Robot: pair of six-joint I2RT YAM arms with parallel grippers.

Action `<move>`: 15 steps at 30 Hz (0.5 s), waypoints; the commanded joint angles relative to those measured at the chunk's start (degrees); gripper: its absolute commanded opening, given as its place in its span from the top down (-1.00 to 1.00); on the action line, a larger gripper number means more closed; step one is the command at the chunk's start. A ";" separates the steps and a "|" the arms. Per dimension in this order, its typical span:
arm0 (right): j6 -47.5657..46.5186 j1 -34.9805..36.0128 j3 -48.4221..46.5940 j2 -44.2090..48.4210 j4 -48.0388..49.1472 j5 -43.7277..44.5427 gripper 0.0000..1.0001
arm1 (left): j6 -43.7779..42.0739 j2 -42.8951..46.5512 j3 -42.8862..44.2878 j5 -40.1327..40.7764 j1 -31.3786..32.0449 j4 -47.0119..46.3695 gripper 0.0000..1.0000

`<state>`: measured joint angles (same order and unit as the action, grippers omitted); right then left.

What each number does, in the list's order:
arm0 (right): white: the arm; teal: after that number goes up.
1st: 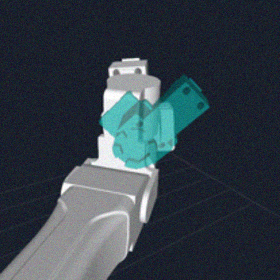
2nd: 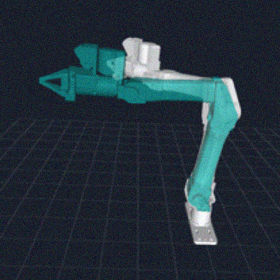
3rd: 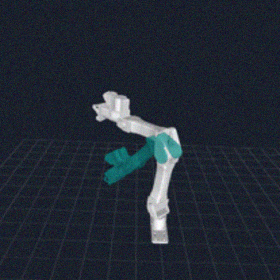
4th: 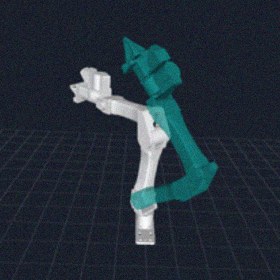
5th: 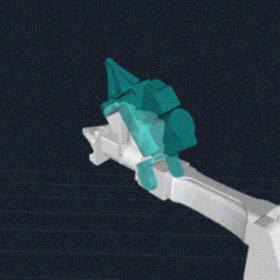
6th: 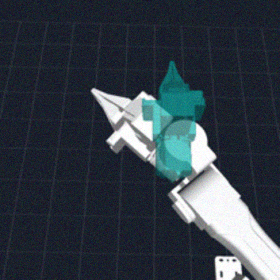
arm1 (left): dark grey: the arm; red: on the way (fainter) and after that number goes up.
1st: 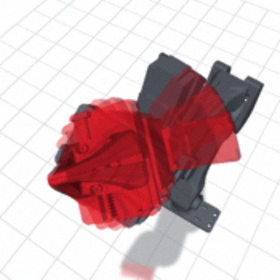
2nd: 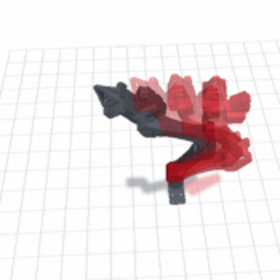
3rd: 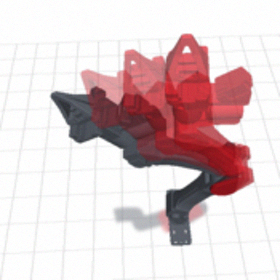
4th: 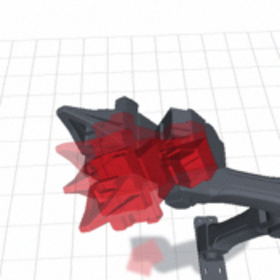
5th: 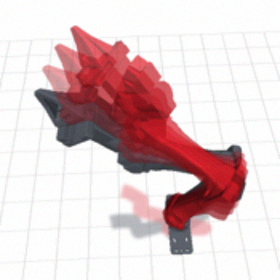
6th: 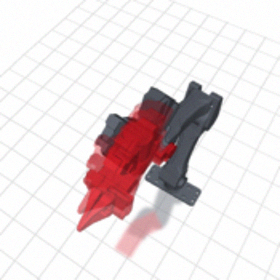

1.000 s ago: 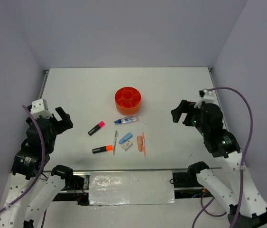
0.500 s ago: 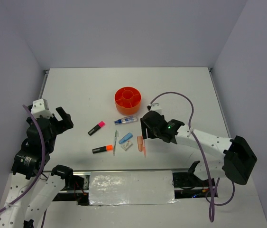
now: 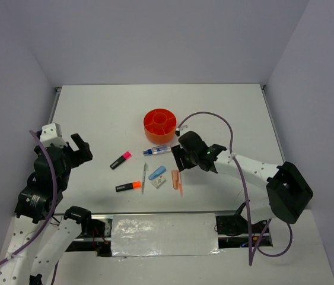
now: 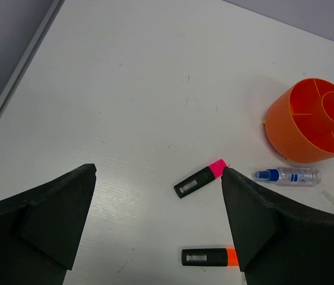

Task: Sort the stationery into containers
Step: Pick up the pen cap from the center of the board.

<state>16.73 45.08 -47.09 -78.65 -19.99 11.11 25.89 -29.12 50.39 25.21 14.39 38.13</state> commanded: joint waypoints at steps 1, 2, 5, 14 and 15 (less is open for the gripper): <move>-11.53 -4.72 -3.97 -1.76 2.94 -9.70 -0.34 | -0.05 -0.41 0.76 -0.95 -0.15 -2.36 -0.99; -13.20 -5.96 -5.37 -2.81 2.50 -10.40 -0.33 | 0.04 -0.49 0.76 -1.04 -0.15 -2.27 -0.99; -18.37 -9.22 -8.70 -5.71 1.88 -12.42 -0.28 | -0.05 -0.93 0.67 -1.48 -0.15 -2.36 -0.99; -25.35 -9.31 -19.08 -21.71 -5.41 -11.20 -0.02 | -0.31 -0.93 0.67 -2.01 0.02 -2.62 -0.99; -25.34 -8.96 -19.53 -22.85 -5.33 -9.98 0.00 | -0.31 -1.02 0.67 -2.18 -0.07 -2.80 -0.99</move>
<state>-5.82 35.53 -63.88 -99.18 -22.11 0.19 25.85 -29.91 50.39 23.88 14.39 38.09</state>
